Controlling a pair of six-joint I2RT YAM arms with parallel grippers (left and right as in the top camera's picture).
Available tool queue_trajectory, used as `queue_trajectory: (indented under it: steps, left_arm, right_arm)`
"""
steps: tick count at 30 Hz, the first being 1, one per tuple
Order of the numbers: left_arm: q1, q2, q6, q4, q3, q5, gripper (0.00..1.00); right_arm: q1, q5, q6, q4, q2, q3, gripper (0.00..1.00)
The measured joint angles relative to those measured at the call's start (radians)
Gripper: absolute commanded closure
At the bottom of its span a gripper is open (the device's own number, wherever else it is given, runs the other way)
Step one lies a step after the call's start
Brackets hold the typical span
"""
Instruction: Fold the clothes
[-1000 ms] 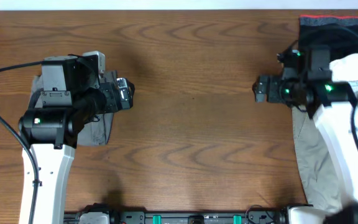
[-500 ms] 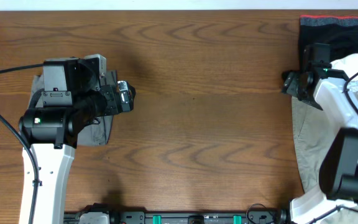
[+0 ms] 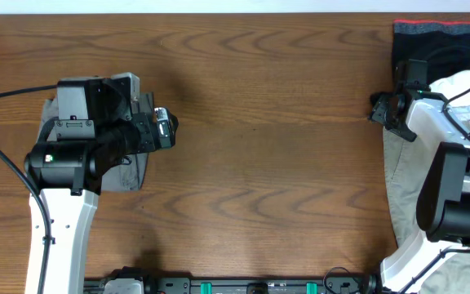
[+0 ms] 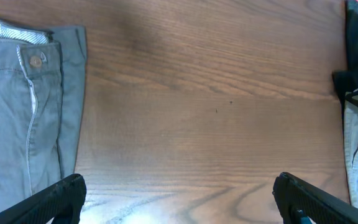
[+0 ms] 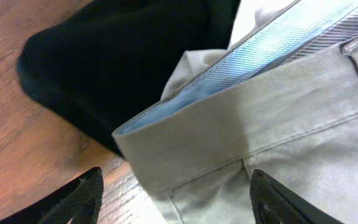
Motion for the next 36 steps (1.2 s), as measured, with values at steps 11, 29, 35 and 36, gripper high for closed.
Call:
queue_trajectory:
  steps: [11,29,35,36]
  left_arm:
    - [0.000,0.000,0.000,-0.018,0.000,0.000,0.02]
    - [0.000,0.000,0.000,-0.019,0.000,0.000,0.02]
    - [0.000,0.000,0.000,-0.019,0.000,0.000,0.02]
    - [0.000,0.000,0.000,-0.019,0.000,0.000,0.02]
  right_arm:
    - [0.004,0.039,0.030,0.011,0.066,0.023,0.73]
    - [0.023,0.021,-0.035,-0.097,-0.257,0.009,0.99]
    - [0.089,-0.017,-0.042,-0.073,-0.373,0.009,0.99]
    - [0.109,-0.024,-0.043,-0.064,-0.373,0.009,0.99]
